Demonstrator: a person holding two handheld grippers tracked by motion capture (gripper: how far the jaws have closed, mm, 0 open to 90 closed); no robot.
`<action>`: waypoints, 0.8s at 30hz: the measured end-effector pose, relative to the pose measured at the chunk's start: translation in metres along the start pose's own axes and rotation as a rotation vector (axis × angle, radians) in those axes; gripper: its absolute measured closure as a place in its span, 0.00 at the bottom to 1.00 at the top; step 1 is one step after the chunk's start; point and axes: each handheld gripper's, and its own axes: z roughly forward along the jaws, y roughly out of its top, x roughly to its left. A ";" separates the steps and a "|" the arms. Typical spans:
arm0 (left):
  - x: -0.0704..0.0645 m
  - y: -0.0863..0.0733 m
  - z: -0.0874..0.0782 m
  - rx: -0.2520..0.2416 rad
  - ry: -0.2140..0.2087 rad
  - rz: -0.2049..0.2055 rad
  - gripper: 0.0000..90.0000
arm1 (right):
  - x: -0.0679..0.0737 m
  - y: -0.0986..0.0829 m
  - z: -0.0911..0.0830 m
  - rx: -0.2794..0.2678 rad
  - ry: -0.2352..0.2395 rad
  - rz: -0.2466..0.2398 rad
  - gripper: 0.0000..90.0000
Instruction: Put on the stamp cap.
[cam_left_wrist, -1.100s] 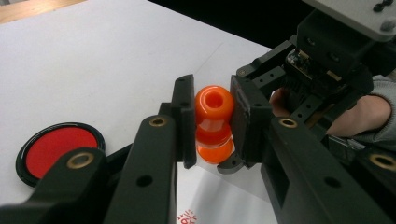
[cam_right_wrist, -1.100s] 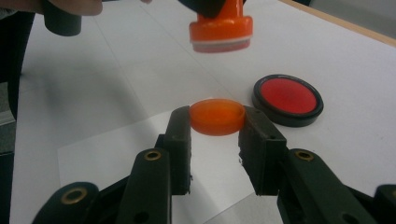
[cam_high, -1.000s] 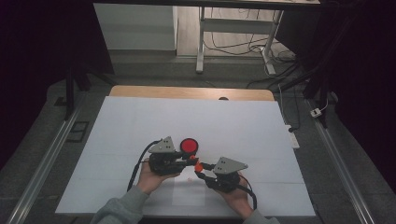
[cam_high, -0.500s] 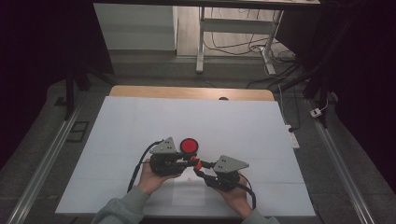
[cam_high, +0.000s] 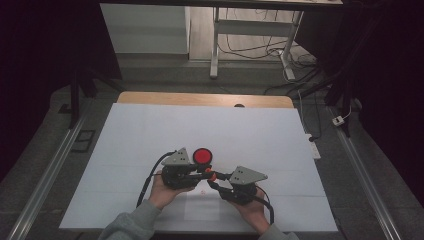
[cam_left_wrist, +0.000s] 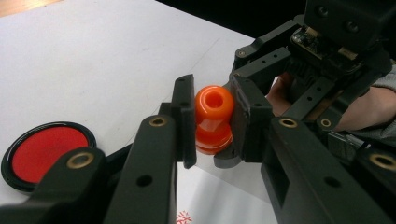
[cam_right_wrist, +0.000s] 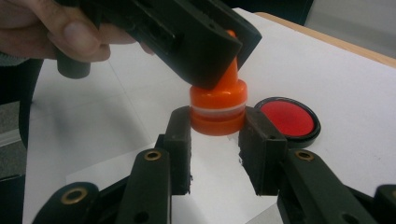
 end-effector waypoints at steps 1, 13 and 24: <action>0.000 0.000 0.000 -0.003 0.001 0.000 0.80 | 0.000 0.000 0.000 -0.002 -0.001 0.003 0.72; 0.000 -0.001 0.001 -0.008 -0.003 -0.006 0.80 | 0.000 0.000 0.000 -0.003 -0.005 0.006 0.72; 0.000 -0.002 0.002 -0.011 0.005 -0.004 0.80 | 0.000 -0.001 0.000 -0.001 -0.011 0.004 0.72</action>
